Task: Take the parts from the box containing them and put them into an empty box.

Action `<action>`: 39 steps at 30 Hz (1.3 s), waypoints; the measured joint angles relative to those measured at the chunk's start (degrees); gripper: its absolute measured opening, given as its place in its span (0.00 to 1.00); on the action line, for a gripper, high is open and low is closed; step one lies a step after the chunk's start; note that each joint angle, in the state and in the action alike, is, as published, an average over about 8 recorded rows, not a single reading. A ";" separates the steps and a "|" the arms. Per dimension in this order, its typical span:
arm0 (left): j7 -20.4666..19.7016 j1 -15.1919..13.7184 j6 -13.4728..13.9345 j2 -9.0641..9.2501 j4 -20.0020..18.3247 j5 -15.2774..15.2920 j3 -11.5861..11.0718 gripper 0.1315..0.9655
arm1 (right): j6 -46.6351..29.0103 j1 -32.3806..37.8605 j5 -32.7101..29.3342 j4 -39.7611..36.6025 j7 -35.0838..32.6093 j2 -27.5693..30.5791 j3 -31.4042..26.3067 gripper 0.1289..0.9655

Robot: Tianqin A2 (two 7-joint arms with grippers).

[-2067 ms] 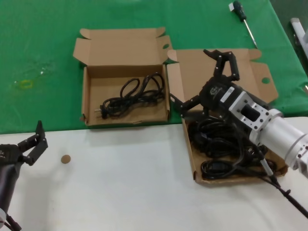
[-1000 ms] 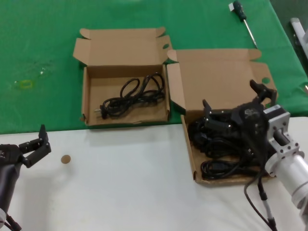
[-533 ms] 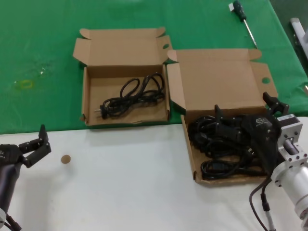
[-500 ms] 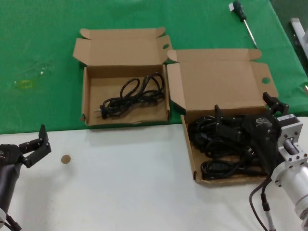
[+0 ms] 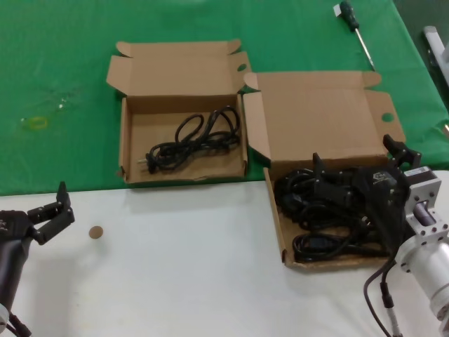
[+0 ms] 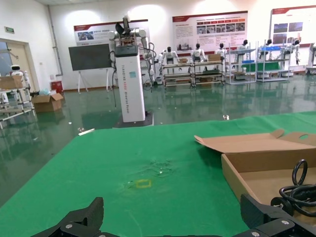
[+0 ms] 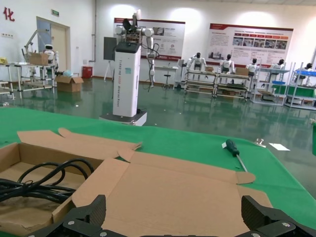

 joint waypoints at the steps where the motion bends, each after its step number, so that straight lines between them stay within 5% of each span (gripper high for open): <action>1: 0.00 0.00 0.00 0.00 0.00 0.00 0.00 1.00 | 0.00 0.00 0.00 0.00 0.00 0.00 0.00 1.00; 39: 0.00 0.00 0.00 0.00 0.00 0.00 0.00 1.00 | 0.00 0.00 0.00 0.00 0.00 0.00 0.00 1.00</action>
